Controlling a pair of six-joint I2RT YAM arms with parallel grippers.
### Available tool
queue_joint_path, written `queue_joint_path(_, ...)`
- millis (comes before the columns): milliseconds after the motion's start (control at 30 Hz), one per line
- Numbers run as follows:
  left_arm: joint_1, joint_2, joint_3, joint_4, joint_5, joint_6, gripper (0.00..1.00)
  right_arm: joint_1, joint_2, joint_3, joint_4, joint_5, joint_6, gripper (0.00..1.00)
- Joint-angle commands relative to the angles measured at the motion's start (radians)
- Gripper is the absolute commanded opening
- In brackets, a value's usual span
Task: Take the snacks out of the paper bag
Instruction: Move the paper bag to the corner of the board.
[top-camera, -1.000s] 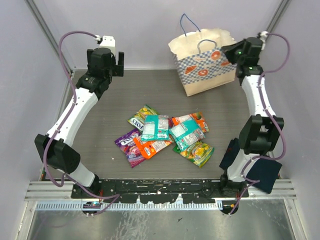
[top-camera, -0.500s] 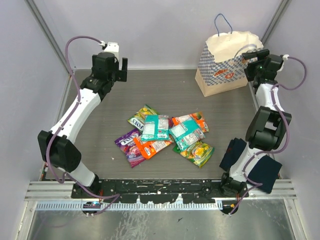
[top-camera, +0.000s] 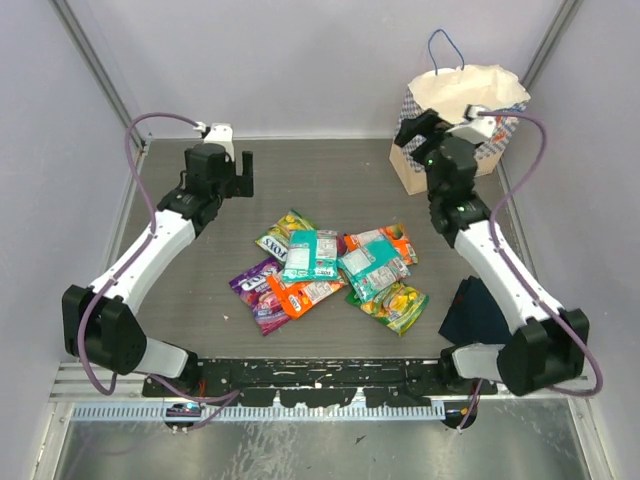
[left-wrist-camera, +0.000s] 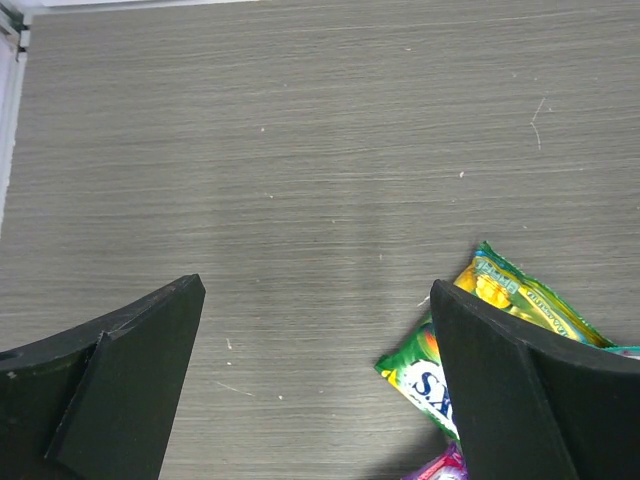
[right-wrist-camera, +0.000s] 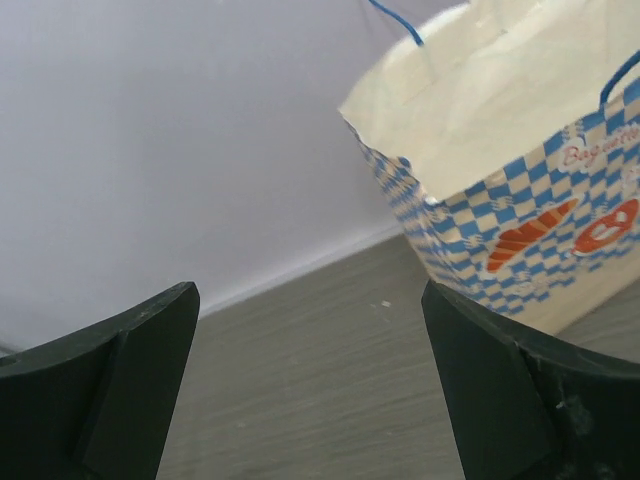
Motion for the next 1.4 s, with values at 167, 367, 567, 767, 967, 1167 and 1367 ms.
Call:
queue_joint_path(167, 0.001, -0.026, -0.068, 0.098, 0.047, -0.056, 0.98, 0.018, 0.480, 0.271, -0.244, 0.300, -0.353, 1.00)
queue_joint_path(367, 0.001, -0.032, -0.073, 0.079, 0.040, -0.041, 0.98, -0.014, 0.621, 0.404, -0.161, 0.342, -0.375, 1.00)
queue_joint_path(567, 0.001, -0.042, -0.088, 0.074, 0.033, -0.024, 0.98, -0.015, 0.658, 0.399, -0.006, 0.378, -0.408, 1.00)
queue_joint_path(767, 0.001, -0.041, -0.092, 0.068, 0.027, -0.005, 0.98, -0.021, 0.697, 0.397, 0.080, 0.411, -0.402, 0.84)
queue_joint_path(967, 0.001, -0.039, -0.088, 0.066, 0.044, 0.012, 0.98, -0.023, 0.709, 0.388, 0.132, 0.460, -0.383, 0.53)
queue_joint_path(1167, 0.002, -0.020, -0.088, 0.082, 0.079, 0.033, 0.98, -0.027, 0.734, 0.428, 0.134, 0.507, -0.358, 0.27)
queue_joint_path(1367, 0.001, -0.017, -0.123, 0.132, 0.169, 0.062, 0.98, -0.031, 0.782, 0.529, 0.139, 0.531, -0.355, 0.37)
